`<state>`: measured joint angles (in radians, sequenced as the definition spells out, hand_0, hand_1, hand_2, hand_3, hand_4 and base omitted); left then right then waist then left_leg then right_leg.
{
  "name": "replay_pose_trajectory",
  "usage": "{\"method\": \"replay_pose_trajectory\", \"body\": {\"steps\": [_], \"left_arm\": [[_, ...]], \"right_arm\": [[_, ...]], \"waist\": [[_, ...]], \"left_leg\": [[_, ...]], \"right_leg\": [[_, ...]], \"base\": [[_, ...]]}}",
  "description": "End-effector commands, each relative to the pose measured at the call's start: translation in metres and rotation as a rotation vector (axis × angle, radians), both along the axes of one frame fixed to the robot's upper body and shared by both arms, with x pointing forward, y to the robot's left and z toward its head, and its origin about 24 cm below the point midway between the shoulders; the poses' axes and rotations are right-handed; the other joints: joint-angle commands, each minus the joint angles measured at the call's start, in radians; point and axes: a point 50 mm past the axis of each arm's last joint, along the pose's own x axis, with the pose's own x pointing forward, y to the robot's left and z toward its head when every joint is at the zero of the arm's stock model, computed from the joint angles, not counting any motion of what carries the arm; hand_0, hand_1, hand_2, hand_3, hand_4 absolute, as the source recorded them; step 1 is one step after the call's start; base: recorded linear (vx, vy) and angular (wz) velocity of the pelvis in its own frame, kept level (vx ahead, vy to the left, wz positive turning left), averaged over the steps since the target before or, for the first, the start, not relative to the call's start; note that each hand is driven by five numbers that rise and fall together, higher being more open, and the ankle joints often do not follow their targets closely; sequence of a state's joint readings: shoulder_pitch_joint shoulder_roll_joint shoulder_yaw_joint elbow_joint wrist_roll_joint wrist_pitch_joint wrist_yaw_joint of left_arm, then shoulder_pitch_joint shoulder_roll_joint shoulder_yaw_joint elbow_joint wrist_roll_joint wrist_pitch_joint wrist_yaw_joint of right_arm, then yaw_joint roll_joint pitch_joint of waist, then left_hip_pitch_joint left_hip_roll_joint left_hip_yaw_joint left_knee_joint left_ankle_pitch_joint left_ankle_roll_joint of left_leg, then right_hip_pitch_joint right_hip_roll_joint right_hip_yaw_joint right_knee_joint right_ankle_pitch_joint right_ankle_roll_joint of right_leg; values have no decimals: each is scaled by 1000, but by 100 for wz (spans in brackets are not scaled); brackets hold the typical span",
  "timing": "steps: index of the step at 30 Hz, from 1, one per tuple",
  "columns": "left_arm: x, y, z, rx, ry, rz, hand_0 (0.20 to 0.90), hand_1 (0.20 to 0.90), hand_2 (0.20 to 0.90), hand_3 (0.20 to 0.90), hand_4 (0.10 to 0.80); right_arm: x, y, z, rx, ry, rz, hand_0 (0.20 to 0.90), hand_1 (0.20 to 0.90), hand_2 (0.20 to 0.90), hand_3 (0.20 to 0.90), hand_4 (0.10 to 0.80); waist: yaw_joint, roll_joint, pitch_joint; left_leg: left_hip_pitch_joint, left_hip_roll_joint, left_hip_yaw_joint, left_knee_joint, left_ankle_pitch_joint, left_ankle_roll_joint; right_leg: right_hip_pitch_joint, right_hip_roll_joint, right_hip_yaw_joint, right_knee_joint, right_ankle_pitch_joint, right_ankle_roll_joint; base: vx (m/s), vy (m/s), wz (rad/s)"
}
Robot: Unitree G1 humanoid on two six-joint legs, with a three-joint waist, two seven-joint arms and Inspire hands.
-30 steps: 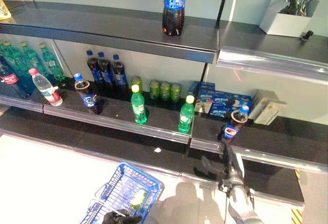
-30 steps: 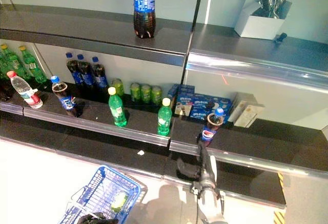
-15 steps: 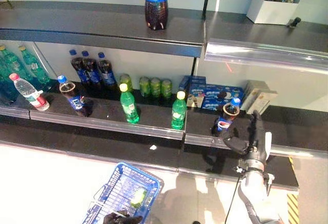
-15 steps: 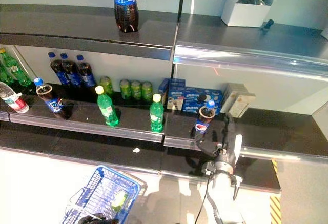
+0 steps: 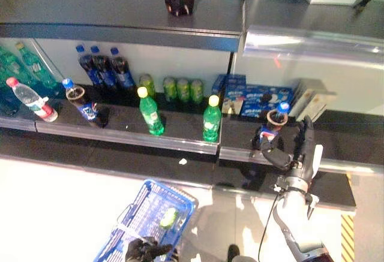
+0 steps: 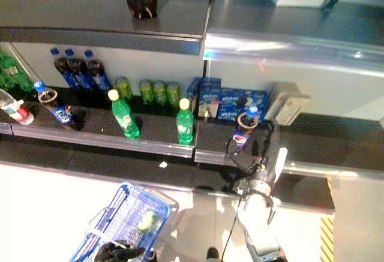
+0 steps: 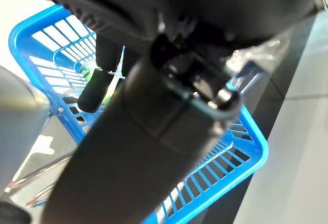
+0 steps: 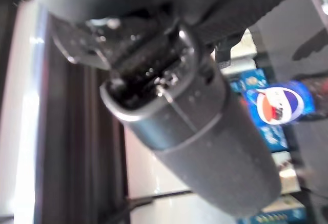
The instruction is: Pick up the drink and place into the basket.
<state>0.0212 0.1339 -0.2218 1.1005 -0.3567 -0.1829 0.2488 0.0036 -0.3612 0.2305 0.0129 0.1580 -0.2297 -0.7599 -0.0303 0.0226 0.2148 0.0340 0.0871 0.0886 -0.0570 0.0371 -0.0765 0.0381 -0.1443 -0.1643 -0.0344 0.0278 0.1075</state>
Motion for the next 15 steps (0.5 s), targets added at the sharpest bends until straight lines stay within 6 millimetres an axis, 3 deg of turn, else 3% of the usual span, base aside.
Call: {"method": "replay_pose_trajectory", "body": {"steps": [1, 6, 15], "left_arm": [[0, 17, 6, 79, -42, -40, 300, 300, 300, 200, 100], [-1, 21, 6, 84, -45, -47, 300, 300, 300, 200, 100], [30, 9, 17, 35, -150, -77, 300, 300, 300, 200, 100]], "right_arm": [[20, 3, 83, -10, -446, -15, 900, 900, 900, 900, 800], [28, -3, 91, 17, -473, -108, 900, 900, 900, 900, 800], [41, -13, 117, 21, -588, -252, 900, 900, 900, 900, 800]], "waist": [[37, -5, 47], [41, 9, 83], [48, 24, 181]], "left_leg": [[-50, 46, -23, 164, -52, -11], [-72, 36, -26, 171, -48, -10], [-162, 18, -41, 208, -34, -5]], "right_leg": [[-109, -51, 21, 193, -30, -13], [-116, -52, 17, 193, -35, -20], [-176, -52, 15, 204, -20, -28]], "base": [[-111, 7, 17], [-49, 11, 2], [-102, -22, -1]]}}
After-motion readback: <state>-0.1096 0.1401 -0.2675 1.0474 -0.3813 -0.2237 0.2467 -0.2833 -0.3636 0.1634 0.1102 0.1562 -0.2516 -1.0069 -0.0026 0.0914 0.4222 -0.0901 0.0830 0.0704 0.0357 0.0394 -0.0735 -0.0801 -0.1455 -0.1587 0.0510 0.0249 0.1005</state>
